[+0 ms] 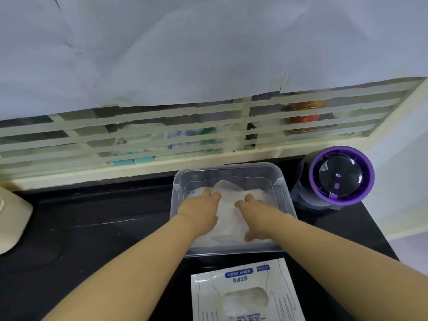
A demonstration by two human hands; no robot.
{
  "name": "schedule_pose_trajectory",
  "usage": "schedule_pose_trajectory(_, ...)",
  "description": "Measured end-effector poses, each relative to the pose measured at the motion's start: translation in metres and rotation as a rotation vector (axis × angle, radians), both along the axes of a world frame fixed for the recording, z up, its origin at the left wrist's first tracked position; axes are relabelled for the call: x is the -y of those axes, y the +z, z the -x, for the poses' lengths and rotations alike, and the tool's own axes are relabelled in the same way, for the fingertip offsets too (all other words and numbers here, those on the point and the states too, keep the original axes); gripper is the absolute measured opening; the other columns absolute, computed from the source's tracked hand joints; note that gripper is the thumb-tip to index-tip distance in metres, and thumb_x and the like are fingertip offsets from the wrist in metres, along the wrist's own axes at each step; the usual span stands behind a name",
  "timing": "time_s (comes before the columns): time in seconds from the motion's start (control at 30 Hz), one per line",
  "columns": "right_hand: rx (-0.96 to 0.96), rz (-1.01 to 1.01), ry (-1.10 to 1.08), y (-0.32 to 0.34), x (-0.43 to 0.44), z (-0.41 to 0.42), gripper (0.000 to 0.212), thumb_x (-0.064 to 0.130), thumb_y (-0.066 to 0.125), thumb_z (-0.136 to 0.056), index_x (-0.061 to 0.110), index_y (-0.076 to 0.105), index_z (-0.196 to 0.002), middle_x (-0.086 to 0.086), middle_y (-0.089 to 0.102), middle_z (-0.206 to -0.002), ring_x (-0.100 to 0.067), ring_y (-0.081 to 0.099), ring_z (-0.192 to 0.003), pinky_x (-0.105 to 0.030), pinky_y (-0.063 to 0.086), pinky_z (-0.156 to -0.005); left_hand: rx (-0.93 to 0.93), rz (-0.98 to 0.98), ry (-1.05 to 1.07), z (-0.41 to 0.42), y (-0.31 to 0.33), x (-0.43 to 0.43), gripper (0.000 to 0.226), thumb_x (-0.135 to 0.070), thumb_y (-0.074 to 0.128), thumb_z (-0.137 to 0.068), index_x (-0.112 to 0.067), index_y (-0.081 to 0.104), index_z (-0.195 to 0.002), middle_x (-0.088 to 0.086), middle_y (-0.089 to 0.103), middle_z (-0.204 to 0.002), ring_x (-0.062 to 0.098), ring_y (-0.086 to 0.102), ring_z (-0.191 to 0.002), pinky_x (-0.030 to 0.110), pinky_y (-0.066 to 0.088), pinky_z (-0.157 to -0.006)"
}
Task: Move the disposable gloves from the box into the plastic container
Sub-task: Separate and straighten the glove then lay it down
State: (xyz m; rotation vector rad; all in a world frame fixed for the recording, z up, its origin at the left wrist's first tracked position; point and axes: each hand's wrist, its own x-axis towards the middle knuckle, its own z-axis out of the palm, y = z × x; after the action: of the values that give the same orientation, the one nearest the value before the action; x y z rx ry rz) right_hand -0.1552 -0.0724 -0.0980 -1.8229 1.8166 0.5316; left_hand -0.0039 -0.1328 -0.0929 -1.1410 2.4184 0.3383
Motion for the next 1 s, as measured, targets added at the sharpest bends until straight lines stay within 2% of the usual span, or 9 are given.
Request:
schedule_pose_trajectory(0.13,-0.162,0.121,0.081,0.003,0.003,-0.003,0.061,0.020,0.061,-0.090,0.012,0.031,-0.142,-0.014,0.030,-0.147,-0.032,0.031,-0.132,-0.039,0.036,-0.103,0.181,0.131,-0.123,0.004,0.004,-0.002,0.038,-0.016,0.046,-0.099,-0.012,0.041,-0.136,0.008,0.057,-0.124,0.029,0.058,-0.107,0.034,0.040,-0.076)
schedule_pose_trajectory(0.27,-0.049,0.075,0.030,0.004,0.006,-0.007,0.053,0.019,0.060,-0.091,0.011,0.036,-0.138,-0.013,0.033,-0.142,-0.031,0.036,-0.127,-0.038,0.040,-0.097,0.394,0.185,-0.281,0.008,0.018,-0.005,0.024,-0.004,0.048,-0.096,-0.009,0.058,-0.116,0.006,0.061,-0.117,0.027,0.056,-0.111,0.039,0.035,-0.103)
schedule_pose_trajectory(0.43,0.034,0.029,-0.054,0.002,0.005,-0.013,0.057,0.025,0.058,-0.092,0.011,0.030,-0.139,-0.013,0.033,-0.141,-0.032,0.039,-0.124,-0.040,0.043,-0.095,0.524,0.137,-0.247,0.011,0.031,-0.008,0.026,-0.021,0.048,-0.098,-0.014,0.057,-0.122,0.007,0.057,-0.126,0.029,0.046,-0.125,0.045,0.019,-0.113)
schedule_pose_trajectory(0.5,0.022,0.025,-0.066,0.000,0.004,-0.016,0.058,0.026,0.056,-0.092,0.013,0.027,-0.141,-0.013,0.032,-0.141,-0.031,0.039,-0.124,-0.040,0.043,-0.096,0.478,0.161,-0.241,0.015,0.037,-0.009,0.033,-0.027,0.050,-0.098,-0.014,0.054,-0.129,0.010,0.051,-0.134,0.030,0.040,-0.129,0.044,0.022,-0.111)
schedule_pose_trajectory(0.6,-0.016,0.066,-0.050,0.002,0.002,-0.020,0.057,0.026,0.053,-0.093,0.013,0.028,-0.142,-0.012,0.034,-0.140,-0.030,0.037,-0.125,-0.041,0.041,-0.097,0.190,0.228,-0.260,0.026,0.036,-0.012,0.031,-0.012,0.051,-0.096,-0.009,0.055,-0.127,0.013,0.049,-0.130,0.031,0.047,-0.121,0.036,0.037,-0.094)
schedule_pose_trajectory(0.67,-0.094,0.114,0.021,0.004,0.001,-0.023,0.053,0.025,0.052,-0.093,0.012,0.034,-0.141,-0.012,0.038,-0.138,-0.029,0.036,-0.125,-0.041,0.036,-0.101,0.034,0.104,-0.231,0.028,0.029,-0.011,0.028,-0.009,0.051,-0.097,-0.009,0.057,-0.124,0.012,0.049,-0.124,0.029,0.054,-0.113,0.034,0.043,-0.084)
schedule_pose_trajectory(0.8,-0.169,0.064,0.065,0.003,0.001,-0.024,0.050,0.026,0.056,-0.094,0.008,0.041,-0.138,-0.014,0.040,-0.138,-0.030,0.036,-0.126,-0.039,0.035,-0.103,-0.043,-0.249,-0.049,0.016,0.008,0.000,0.056,-0.033,0.063,-0.092,-0.016,0.042,-0.142,0.005,0.038,-0.142,0.025,0.049,-0.122,0.037,0.043,-0.101)
schedule_pose_trajectory(0.9,-0.067,0.004,-0.018,0.000,0.004,-0.023,0.062,0.033,0.060,-0.093,0.006,0.035,-0.143,-0.015,0.035,-0.141,-0.030,0.033,-0.129,-0.038,0.036,-0.104,-0.094,-0.319,-0.006,0.011,-0.005,-0.002,0.084,-0.042,0.072,-0.084,-0.023,0.026,-0.151,0.000,0.015,-0.157,0.025,0.039,-0.135,0.037,0.037,-0.109)
schedule_pose_trajectory(1.0,0.009,-0.017,-0.049,-0.002,0.007,-0.024,0.081,0.037,0.064,-0.089,0.003,0.021,-0.148,-0.015,0.026,-0.147,-0.030,0.026,-0.134,-0.039,0.034,-0.109,-0.132,-0.329,0.004,0.011,-0.013,-0.005,0.098,-0.045,0.075,-0.080,-0.027,0.014,-0.154,-0.006,-0.005,-0.162,0.024,0.027,-0.143,0.037,0.033,-0.113)
